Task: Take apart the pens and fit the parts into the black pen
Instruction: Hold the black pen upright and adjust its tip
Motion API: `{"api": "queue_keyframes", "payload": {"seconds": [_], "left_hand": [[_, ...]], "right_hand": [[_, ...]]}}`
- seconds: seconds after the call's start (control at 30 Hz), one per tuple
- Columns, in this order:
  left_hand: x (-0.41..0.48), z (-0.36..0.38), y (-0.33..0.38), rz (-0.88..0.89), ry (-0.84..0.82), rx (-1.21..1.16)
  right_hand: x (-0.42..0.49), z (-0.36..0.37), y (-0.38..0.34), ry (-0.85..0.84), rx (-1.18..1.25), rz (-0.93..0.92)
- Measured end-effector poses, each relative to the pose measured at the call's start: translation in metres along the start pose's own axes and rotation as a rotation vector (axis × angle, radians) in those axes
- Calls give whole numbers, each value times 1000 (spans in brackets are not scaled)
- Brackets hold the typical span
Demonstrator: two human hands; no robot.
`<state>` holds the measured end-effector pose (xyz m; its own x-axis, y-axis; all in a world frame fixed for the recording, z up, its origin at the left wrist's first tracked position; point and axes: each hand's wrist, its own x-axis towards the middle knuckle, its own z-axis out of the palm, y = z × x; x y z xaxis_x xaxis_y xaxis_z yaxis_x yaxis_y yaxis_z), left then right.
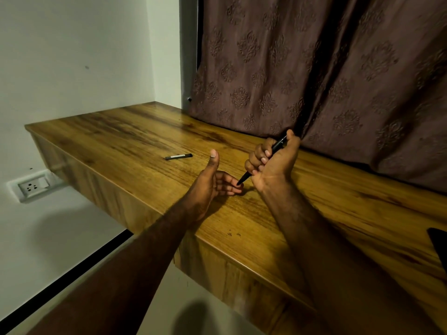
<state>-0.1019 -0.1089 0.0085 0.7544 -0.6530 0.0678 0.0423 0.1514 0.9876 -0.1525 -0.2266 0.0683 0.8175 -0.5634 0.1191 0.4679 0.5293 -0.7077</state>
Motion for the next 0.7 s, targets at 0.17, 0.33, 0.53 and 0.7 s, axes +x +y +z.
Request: {"api": "queue_keyframes", "payload": {"seconds": [0.17, 0.33, 0.53, 0.7], "left_hand": [[-1, 1, 2, -10, 0, -21], [0, 0, 2, -31, 18, -67], [3, -2, 2, -52, 52, -118], [3, -3, 1, -40, 62, -134]], "right_hand": [[2, 0, -2, -5, 13, -7], [3, -2, -6, 38, 15, -22], [5, -4, -10, 48, 46, -11], [4, -2, -11, 17, 63, -8]]}}
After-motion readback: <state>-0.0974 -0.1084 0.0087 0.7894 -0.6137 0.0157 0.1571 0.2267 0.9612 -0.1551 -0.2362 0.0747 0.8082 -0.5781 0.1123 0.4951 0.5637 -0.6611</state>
